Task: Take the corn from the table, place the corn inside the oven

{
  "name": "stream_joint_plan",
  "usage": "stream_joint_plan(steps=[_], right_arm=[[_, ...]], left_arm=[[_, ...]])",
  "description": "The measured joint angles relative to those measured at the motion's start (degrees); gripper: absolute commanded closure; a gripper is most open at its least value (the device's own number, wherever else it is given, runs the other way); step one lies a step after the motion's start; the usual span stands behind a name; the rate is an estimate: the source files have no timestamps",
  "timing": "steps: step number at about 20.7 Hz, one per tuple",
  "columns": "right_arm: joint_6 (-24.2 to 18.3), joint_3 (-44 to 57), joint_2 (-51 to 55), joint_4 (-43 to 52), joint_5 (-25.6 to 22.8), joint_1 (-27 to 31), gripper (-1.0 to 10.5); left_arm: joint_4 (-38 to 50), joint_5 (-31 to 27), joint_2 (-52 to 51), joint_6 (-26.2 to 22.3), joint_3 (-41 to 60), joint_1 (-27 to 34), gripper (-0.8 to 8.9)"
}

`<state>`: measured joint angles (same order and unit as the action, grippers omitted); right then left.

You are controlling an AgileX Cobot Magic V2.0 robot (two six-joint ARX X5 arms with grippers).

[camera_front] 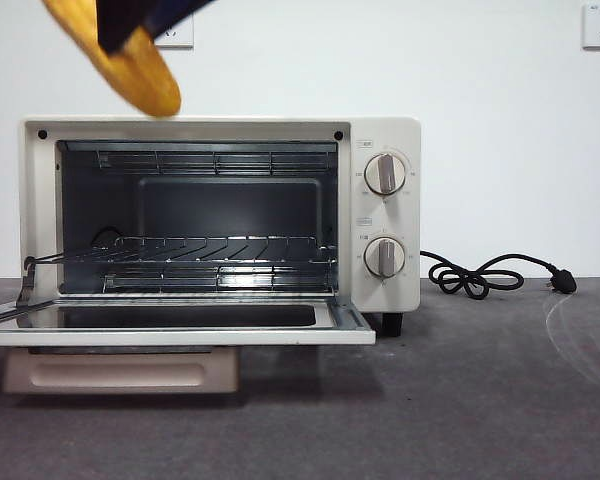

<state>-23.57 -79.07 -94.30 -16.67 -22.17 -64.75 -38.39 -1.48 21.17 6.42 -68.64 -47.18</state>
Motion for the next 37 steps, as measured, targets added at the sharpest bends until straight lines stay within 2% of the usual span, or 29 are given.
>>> stream_joint_plan(steps=[9, 15, 20, 22, 32, 37], right_arm=[[-12.07, 0.0, -9.46, 7.37, -9.6, 0.66, 9.6], [-17.07, -0.02, -14.88, 9.03, -15.85, 1.88, 9.6], [-18.38, 0.0, -17.7, 12.09, -22.69, 3.37, 9.6], [-18.47, 0.0, -18.03, 13.29, -24.0, 3.89, 9.6], [-18.49, -0.02, -18.03, 14.64, -23.23, 6.78, 9.4], [-18.47, -0.02, -18.03, 14.58, -22.75, 7.52, 8.1]], left_arm=[[-1.31, -1.6, -0.02, -1.25, -1.18, 0.0, 8.19], [-1.42, -1.62, -0.02, -1.49, -1.18, 0.0, 8.19], [-1.46, -1.62, -0.02, -1.7, -1.18, 0.0, 8.19], [-1.46, -1.62, -0.02, -1.84, -1.18, 0.0, 8.19], [-1.49, -1.62, -0.02, -1.92, -1.18, 0.0, 8.19], [-1.75, -1.62, -0.02, -1.92, -1.18, 0.0, 8.19]])
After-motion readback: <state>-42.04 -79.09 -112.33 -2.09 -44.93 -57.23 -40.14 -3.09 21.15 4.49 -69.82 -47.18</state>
